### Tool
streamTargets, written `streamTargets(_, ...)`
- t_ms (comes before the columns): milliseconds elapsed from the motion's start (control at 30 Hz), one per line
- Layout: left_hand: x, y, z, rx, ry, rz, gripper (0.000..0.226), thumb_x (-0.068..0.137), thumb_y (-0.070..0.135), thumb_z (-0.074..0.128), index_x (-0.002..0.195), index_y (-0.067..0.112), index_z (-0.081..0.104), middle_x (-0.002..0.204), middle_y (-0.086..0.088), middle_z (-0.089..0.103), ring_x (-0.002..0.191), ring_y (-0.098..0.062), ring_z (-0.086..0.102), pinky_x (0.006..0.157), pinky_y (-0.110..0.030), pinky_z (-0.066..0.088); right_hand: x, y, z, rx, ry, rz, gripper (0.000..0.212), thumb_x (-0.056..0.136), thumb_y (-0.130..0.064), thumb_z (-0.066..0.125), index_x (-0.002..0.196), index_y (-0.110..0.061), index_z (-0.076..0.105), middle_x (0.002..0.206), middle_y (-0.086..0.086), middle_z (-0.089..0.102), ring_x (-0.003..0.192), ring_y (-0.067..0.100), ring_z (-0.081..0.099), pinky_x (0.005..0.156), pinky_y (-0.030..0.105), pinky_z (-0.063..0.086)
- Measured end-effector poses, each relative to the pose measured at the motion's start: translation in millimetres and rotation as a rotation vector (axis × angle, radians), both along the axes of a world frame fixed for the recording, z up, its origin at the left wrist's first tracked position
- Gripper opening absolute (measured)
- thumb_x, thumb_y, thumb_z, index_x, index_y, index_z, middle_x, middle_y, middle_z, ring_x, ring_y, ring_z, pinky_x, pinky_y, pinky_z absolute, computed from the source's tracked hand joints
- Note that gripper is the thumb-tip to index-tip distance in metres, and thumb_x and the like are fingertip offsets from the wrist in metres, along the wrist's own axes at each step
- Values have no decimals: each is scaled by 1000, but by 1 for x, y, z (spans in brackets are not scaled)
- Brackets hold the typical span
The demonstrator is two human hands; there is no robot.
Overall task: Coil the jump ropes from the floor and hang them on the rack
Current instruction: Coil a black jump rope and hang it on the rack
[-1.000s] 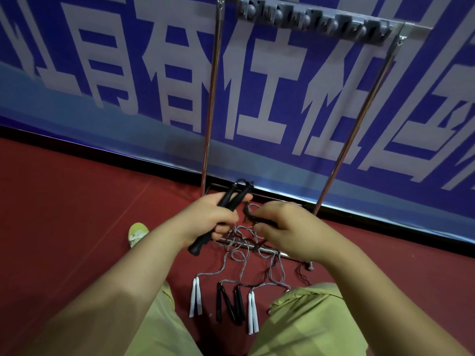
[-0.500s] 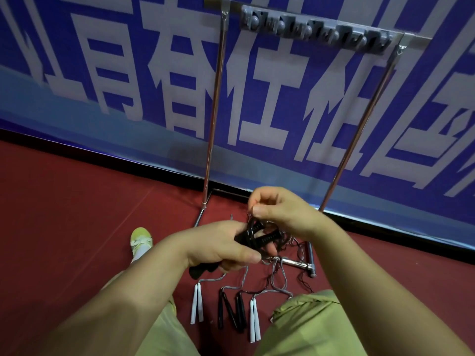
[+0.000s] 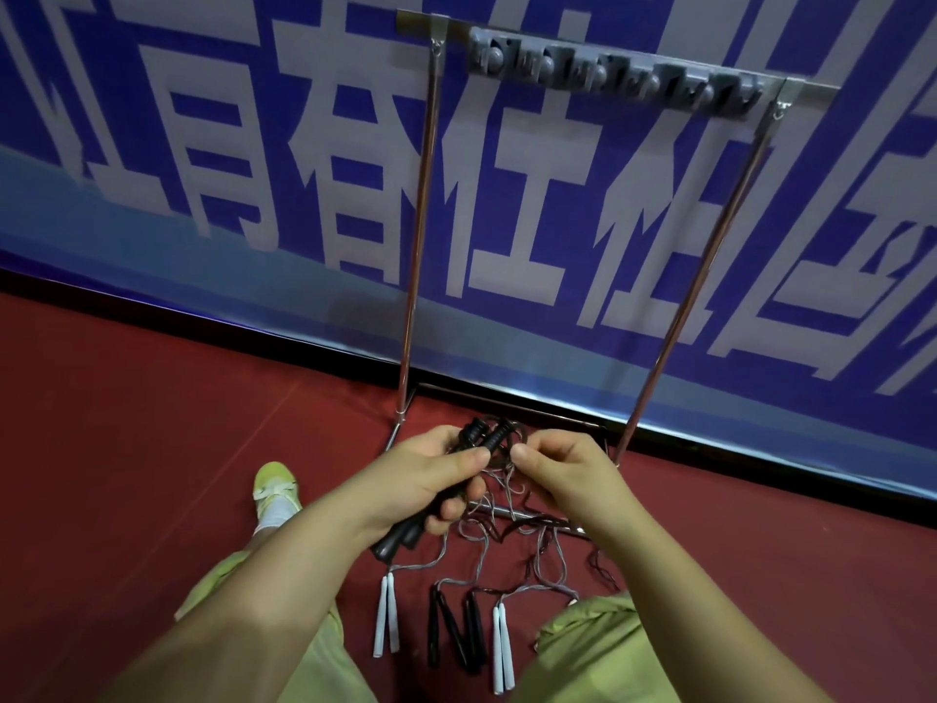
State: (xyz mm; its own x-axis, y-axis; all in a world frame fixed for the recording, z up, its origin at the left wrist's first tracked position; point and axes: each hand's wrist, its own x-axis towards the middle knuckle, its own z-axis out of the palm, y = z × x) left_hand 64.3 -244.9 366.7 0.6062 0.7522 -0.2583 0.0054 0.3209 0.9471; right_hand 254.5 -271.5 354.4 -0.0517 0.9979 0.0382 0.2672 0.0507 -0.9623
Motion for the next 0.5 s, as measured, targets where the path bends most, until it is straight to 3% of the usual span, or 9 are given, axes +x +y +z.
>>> streamTargets(100, 4, -1, 4, 160, 159, -6, 18, 95, 21, 53, 111, 18, 46, 69, 0, 64, 46, -9, 52, 37, -20, 35, -1, -4, -3, 23, -52, -84, 35, 86, -25, 68, 57, -14, 52, 51, -6, 43, 47, 7, 34, 49, 18, 31)
streamTargets(267, 8, -2, 6, 359, 341, -14, 30, 94, 25, 56, 121, 30, 42, 81, -1, 69, 56, -13, 62, 45, -25, 40, -10, -8, -7, -3, -118, -201, 54, 70, -56, 63, 61, -5, 48, 55, 4, 39, 51, 12, 34, 49, 18, 31)
streamTargets(367, 11, -2, 8, 426, 372, 24, 25, 93, 32, 56, 110, 42, 42, 80, 1, 69, 55, -13, 62, 47, -27, 41, -12, -5, -3, -34, -137, -231, 52, 79, -50, 66, 56, -10, 41, 48, -4, 34, 43, 7, 29, 44, 14, 28)
streamTargets(500, 10, -1, 5, 413, 342, 85, 11, 94, 37, 52, 99, 42, 45, 74, 1, 68, 50, -14, 59, 44, -26, 38, -13, -4, 5, -90, -150, -204, 53, 84, -46, 66, 53, -18, 34, 42, -13, 29, 38, 3, 26, 42, 14, 25)
